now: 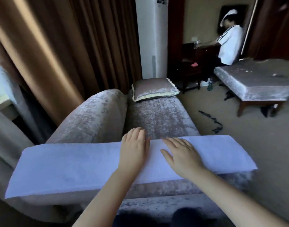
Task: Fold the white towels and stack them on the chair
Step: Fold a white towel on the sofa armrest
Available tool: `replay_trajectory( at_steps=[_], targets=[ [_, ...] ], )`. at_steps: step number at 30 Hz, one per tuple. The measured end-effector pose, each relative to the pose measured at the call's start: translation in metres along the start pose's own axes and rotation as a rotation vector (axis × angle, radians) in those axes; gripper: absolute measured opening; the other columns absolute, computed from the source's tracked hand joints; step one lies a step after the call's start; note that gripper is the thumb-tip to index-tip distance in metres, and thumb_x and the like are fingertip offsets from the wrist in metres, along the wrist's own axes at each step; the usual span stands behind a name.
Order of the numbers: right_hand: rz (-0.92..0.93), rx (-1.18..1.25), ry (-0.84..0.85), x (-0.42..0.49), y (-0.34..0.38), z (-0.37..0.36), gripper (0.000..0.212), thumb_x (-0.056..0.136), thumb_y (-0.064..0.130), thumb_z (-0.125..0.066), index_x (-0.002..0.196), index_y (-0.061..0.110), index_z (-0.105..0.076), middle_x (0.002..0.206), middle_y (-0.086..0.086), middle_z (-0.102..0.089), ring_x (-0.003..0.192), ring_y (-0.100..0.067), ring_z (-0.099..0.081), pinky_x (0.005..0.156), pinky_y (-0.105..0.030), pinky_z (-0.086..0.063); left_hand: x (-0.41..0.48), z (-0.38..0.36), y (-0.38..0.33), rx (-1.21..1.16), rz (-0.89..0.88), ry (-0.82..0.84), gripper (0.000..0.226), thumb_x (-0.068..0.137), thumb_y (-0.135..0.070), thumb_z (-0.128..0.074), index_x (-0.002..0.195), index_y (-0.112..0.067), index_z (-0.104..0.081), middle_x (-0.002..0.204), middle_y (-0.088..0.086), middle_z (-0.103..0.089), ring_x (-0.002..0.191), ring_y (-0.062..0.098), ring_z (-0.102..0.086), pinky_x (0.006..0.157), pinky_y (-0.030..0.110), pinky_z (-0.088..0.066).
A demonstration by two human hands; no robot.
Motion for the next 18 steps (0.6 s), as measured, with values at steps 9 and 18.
replay_trajectory(
  at_steps=[9, 18],
  targets=[
    [-0.206, 0.065, 0.095, -0.052, -0.170, 0.032, 0.050, 0.101, 0.046, -0.028, 0.142, 0.024, -0.045, 0.147, 0.012, -0.043, 0.137, -0.007, -0.036, 0.112, -0.024, -0.024, 0.010, -0.065, -0.070, 0.034, -0.089, 0.203, 0.033, 0.093, -0.033, -0.041, 0.079, -0.018, -0.067, 0.081, -0.006, -0.065, 0.081, 0.020, -0.059, 0.071, 0.035, -0.047],
    [-0.546, 0.528, 0.426, -0.040, -0.230, 0.016, 0.048, 0.103, 0.043, -0.034, 0.147, 0.025, -0.038, 0.154, 0.008, -0.033, 0.140, -0.012, -0.030, 0.107, -0.028, -0.027, 0.007, -0.071, -0.075, 0.101, -0.088, 0.238, 0.039, 0.096, -0.034, -0.034, 0.086, -0.019, -0.069, 0.081, -0.007, -0.068, 0.078, 0.020, -0.062, 0.070, 0.035, -0.048]
  ],
)
Point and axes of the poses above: each hand's wrist, its own x-axis towards the middle knuckle, its own z-axis out of the back of the hand, y = z × x, the point moved 8 cm from there along x, towards the middle knuckle
